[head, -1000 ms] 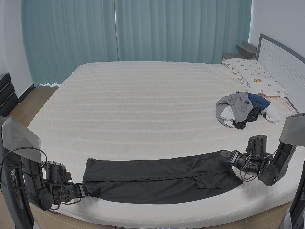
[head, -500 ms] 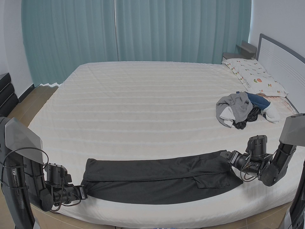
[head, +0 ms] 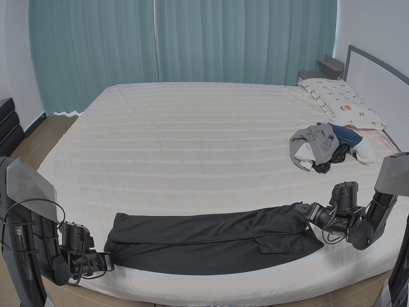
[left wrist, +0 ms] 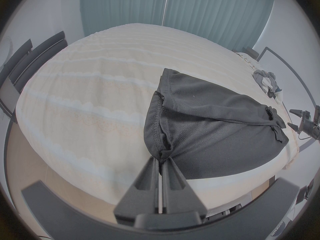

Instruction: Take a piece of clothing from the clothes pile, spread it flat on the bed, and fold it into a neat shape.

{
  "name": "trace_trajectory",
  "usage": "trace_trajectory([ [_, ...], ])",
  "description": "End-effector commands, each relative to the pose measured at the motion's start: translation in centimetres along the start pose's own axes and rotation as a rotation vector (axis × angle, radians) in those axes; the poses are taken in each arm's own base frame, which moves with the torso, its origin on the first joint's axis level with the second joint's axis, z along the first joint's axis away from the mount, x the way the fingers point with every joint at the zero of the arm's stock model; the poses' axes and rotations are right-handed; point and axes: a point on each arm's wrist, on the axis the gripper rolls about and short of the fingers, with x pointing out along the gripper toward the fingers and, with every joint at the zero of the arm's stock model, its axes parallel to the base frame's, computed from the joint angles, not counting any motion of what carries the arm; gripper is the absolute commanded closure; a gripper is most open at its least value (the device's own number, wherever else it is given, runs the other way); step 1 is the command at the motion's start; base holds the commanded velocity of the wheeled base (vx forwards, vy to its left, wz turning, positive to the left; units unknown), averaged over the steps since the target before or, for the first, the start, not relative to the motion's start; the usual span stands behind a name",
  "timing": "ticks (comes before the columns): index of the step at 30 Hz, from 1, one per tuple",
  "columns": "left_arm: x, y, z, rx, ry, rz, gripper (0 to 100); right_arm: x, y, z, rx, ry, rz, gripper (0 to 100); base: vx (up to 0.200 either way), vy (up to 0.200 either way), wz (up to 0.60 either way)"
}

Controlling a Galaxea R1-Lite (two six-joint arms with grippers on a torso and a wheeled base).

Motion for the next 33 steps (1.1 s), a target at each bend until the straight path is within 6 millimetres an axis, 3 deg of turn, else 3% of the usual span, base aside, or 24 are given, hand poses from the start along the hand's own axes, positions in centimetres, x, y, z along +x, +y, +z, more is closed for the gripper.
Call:
trace_trajectory([
  [1, -0.2, -0.1, -0.2, 0.004, 0.006, -0.004, 100, 0.0, 0.0, -0.1, -0.001, 0.002, -0.001, 0, 0.0, 0.0, 0.0],
  [3, -0.4, -0.1, -0.2, 0.005, 0.005, -0.017, 100, 0.0, 0.0, -0.1, -0.001, 0.002, -0.001, 0, 0.0, 0.0, 0.0],
  [4, -0.4, -0.1, -0.2, 0.005, 0.005, -0.017, 0, 0.0, 0.0, -0.1, -0.001, 0.002, -0.001, 0, 0.0, 0.0, 0.0],
  [9, -2.0, -0.5, 1.3, -0.016, -0.071, -0.127, 0, 0.1, 0.0, -0.1, -0.001, 0.003, -0.001, 0, 0.0, 0.0, 0.0],
  [18, -2.6, -0.6, 3.4, -0.125, -0.171, -0.172, 0, 0.1, 0.0, -0.1, -0.001, 0.003, -0.001, 0, 0.0, 0.0, 0.0],
  [21, -1.5, -1.0, 4.4, -0.195, -0.194, -0.194, 0, 0.1, -0.1, -0.1, -0.001, 0.004, -0.002, 0, 0.0, 0.0, 0.0],
  [28, 2.7, -0.6, 4.3, -0.242, -0.151, -0.136, 0, 0.1, -0.1, -0.1, -0.001, 0.003, -0.001, 0, 0.0, 0.0, 0.0],
  [33, 4.2, -0.6, 4.4, -0.244, -0.152, -0.121, 0, 0.1, 0.0, -0.1, -0.001, 0.002, -0.001, 0, 0.0, 0.0, 0.0],
])
